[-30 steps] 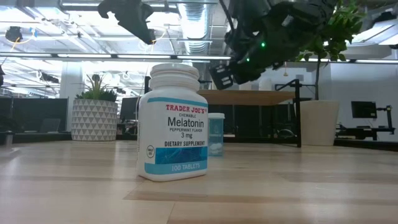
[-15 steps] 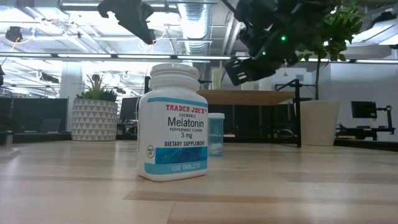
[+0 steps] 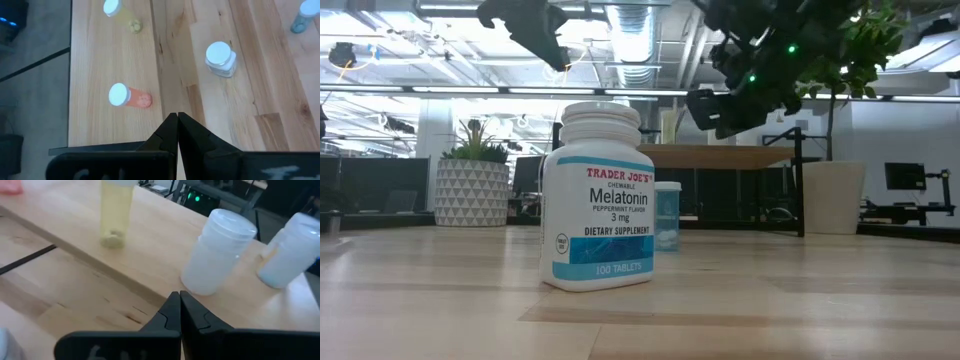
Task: Pick and place medicine bottles onto shelf by color
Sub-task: Adjust the white pills bottles
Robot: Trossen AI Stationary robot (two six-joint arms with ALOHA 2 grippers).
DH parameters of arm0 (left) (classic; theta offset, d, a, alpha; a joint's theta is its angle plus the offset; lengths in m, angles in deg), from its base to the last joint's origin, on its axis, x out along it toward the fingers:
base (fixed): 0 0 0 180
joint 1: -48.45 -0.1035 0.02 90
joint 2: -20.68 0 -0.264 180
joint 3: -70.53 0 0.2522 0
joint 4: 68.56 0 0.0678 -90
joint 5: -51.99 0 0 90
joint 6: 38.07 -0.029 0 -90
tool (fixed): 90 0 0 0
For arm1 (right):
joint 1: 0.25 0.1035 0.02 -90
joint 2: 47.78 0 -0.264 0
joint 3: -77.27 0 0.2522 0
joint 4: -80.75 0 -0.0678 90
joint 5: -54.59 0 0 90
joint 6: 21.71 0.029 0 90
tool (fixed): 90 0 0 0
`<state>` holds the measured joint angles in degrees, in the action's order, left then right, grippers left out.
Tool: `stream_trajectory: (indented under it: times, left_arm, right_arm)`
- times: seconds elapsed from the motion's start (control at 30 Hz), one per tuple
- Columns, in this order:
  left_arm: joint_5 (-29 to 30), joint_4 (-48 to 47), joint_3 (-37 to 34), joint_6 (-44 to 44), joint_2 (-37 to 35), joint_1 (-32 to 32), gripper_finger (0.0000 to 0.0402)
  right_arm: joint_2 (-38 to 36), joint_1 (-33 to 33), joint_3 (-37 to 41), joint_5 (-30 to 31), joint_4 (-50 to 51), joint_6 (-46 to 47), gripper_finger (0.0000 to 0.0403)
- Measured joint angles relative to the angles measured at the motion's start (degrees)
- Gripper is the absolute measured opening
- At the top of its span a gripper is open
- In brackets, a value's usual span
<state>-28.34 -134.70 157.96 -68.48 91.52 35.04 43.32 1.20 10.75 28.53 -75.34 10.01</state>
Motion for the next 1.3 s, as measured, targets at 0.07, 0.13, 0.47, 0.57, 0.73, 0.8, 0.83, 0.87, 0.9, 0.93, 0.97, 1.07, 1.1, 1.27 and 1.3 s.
stream_trajectory:
  times: [0.07, 0.13, 0.47, 0.57, 0.73, 0.8, 0.83, 0.87, 0.9, 0.93, 0.97, 1.07, 1.1, 1.27, 1.3]
  left_arm:
    - [-0.6, 0.0, 0.0, 0.0, 0.0, 0.0, 0.0]
    - [-0.9, 0.0, 0.0, 0.0, 0.0, 0.0, 0.0]
    - [-0.8, 0.0, 0.0, -0.4, 0.0, 0.0, 0.0]
    - [-0.8, 0.0, 0.0, -0.4, 0.0, 0.0, 0.0]
    - [-0.9, 0.0, 0.0, -0.3, 0.0, 0.0, 0.0]
    - [-0.9, 0.0, 0.0, -0.3, 0.0, 0.0, 0.0]
    - [-0.9, 0.0, 0.0, -0.3, 0.0, 0.0, 0.0]
    - [-0.9, 0.0, 0.0, -0.3, 0.0, 0.0, 0.0]
    - [-0.9, 0.0, 0.0, -0.3, 0.0, 0.0, 0.0]
    - [-0.9, 0.0, 0.0, -0.3, 0.0, 0.0, 0.0]
    - [-0.9, 0.0, 0.0, -0.3, 0.0, 0.0, 0.0]
    - [-0.9, 0.0, 0.0, -0.3, 0.0, 0.0, 0.0]
    - [-0.9, 0.0, 0.0, -0.3, 0.0, 0.0, 0.0]
    - [-0.9, 0.0, 0.0, -0.3, 0.0, 0.0, 0.0]
    - [-0.9, 0.0, 0.0, -0.3, 0.0, 0.0, 0.0]
  right_arm:
    - [0.3, -1.0, 0.0, -1.3, -1.3, -0.4, 0.001]
    - [1.1, -1.9, 0.0, -2.7, -3.8, -2.5, 0.001]
    - [1.0, -3.0, 0.0, -10.1, -16.6, -15.4, 0.001]
    - [1.0, -4.0, 0.0, -9.9, -16.8, -15.3, 0.001]
    - [1.0, -6.1, 0.0, -7.3, -17.1, -15.2, 0.001]
    - [1.0, -6.7, 0.0, -7.2, -17.1, -15.2, 0.001]
    - [1.0, -7.0, 0.0, -7.2, -17.0, -15.2, 0.001]
    - [1.0, -7.3, 0.0, -7.2, -16.8, -15.2, 0.001]
    - [1.0, -7.5, 0.0, -7.1, -16.4, -15.2, 0.001]
    - [1.0, -7.6, 0.0, -7.1, -16.1, -15.2, 0.001]
    - [1.0, -7.7, 0.0, -7.0, -15.9, -15.2, 0.001]
    - [1.0, -8.0, 0.0, -5.7, -15.8, -15.2, 0.0007]
    - [1.0, -8.0, 0.0, -4.9, -15.6, -15.2, 0.0006]
    - [1.0, -8.0, 0.0, -2.3, -14.6, -14.4, 0.0006]
    - [1.0, -8.0, 0.0, -1.9, -14.2, -13.8, 0.0006]
